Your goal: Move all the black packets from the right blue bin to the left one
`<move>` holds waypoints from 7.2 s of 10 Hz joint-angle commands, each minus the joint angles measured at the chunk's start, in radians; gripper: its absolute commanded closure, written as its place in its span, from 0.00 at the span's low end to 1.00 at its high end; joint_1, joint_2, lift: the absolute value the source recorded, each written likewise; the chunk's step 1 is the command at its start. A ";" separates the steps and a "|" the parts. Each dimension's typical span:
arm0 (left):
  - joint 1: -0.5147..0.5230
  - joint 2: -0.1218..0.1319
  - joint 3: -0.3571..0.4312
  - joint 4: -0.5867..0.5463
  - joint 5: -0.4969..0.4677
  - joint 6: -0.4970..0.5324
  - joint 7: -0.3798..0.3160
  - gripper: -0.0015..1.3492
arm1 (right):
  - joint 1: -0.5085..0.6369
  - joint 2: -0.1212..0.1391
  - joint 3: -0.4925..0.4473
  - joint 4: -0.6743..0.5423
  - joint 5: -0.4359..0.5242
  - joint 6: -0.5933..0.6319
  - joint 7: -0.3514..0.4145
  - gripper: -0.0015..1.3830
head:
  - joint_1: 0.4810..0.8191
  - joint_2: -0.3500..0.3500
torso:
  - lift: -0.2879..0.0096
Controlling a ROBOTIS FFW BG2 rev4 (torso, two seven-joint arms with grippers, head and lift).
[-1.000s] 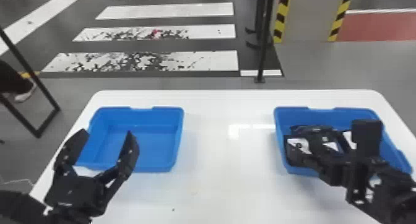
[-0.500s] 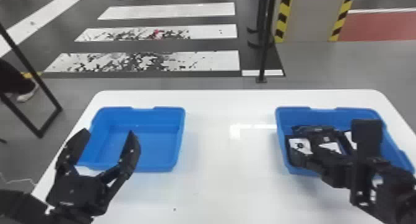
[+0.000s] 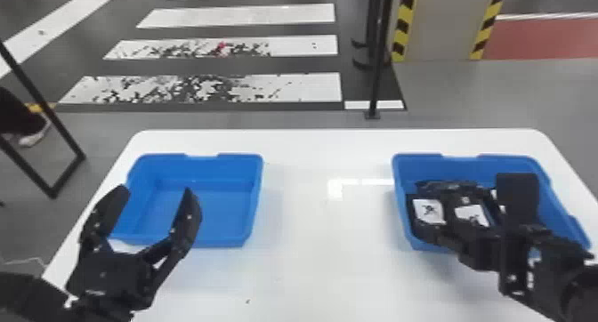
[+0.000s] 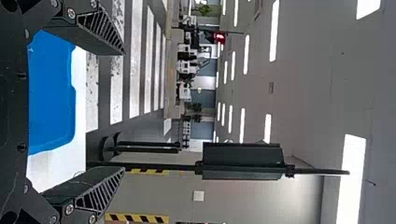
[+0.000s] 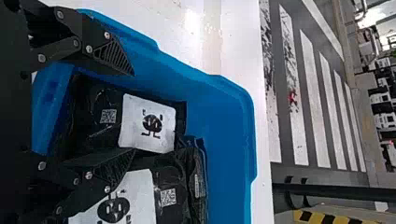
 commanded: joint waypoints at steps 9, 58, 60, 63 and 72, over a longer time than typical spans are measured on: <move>0.002 -0.006 0.007 0.026 0.006 -0.017 -0.003 0.12 | -0.073 -0.017 -0.032 -0.021 -0.119 0.154 -0.111 0.81 | 0.63 0.60 | 0.50; -0.028 0.000 0.013 -0.069 0.080 0.113 -0.057 0.14 | 0.072 -0.012 -0.217 -0.239 -0.012 -0.099 0.152 0.07 | 0.63 0.63 | 0.50; -0.023 0.000 0.019 -0.069 0.080 0.103 -0.057 0.14 | 0.052 -0.006 -0.243 -0.232 0.066 0.029 0.070 0.07 | 0.63 0.47 | 0.50; -0.033 0.005 0.003 -0.069 0.066 0.103 -0.063 0.14 | -0.046 -0.012 -0.239 -0.092 0.108 0.112 0.036 0.08 | 0.63 0.37 | 0.50; -0.040 0.014 -0.007 -0.064 0.056 0.103 -0.072 0.14 | -0.130 -0.037 -0.086 0.014 0.048 0.264 0.008 0.15 | 0.63 0.43 | 0.50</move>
